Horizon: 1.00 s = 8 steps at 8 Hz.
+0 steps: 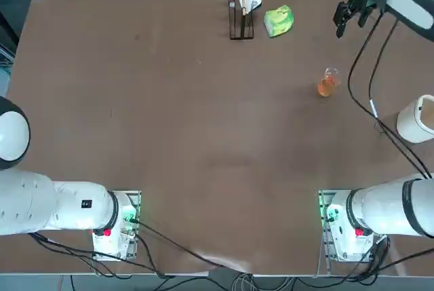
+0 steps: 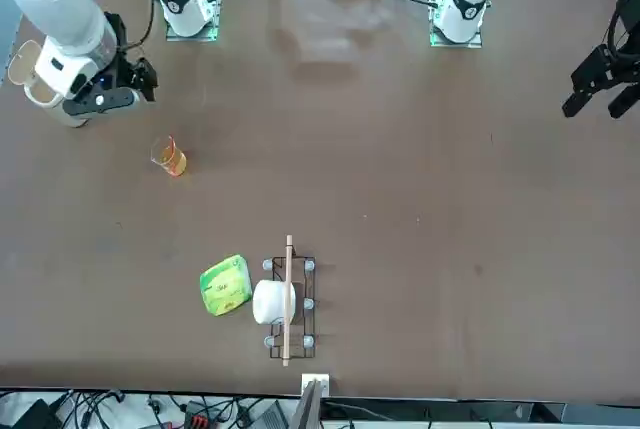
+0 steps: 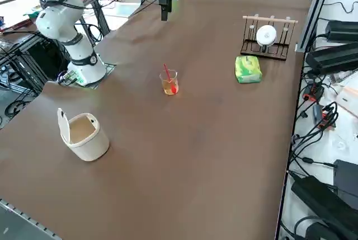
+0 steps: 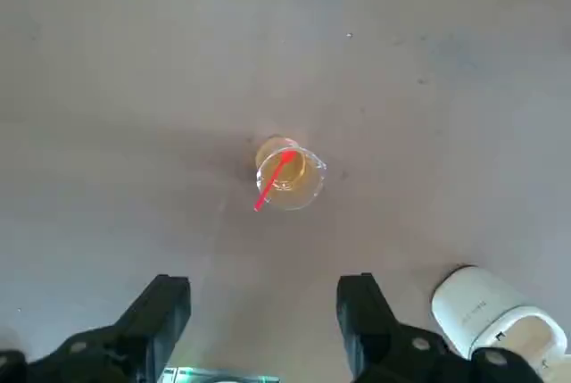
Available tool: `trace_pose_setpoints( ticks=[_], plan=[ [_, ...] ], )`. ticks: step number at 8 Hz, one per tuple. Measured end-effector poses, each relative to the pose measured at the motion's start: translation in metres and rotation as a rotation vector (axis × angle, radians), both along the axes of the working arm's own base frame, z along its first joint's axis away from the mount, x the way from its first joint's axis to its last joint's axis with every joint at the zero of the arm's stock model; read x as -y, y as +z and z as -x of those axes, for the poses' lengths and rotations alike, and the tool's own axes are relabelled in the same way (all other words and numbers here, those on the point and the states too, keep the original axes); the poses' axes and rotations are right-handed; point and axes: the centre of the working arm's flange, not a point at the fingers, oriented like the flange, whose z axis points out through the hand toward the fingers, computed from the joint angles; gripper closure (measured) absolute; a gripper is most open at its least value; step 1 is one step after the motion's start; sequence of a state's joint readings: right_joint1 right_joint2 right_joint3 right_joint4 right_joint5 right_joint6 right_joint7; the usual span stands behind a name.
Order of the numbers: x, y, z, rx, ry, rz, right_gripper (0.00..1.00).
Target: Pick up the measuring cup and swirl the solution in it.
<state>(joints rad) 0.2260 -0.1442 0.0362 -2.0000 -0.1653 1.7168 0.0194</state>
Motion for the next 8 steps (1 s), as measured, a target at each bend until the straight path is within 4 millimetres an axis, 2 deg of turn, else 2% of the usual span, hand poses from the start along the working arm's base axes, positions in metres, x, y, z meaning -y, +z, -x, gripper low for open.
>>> trace_pose_setpoints(
  ticks=[3, 8],
  plan=[
    [-0.027, -0.048, 0.016, 0.008, 0.101, 0.054, 0.00],
    [-0.022, -0.135, 0.041, 0.083, 0.110, 0.122, 0.01]
  ],
)
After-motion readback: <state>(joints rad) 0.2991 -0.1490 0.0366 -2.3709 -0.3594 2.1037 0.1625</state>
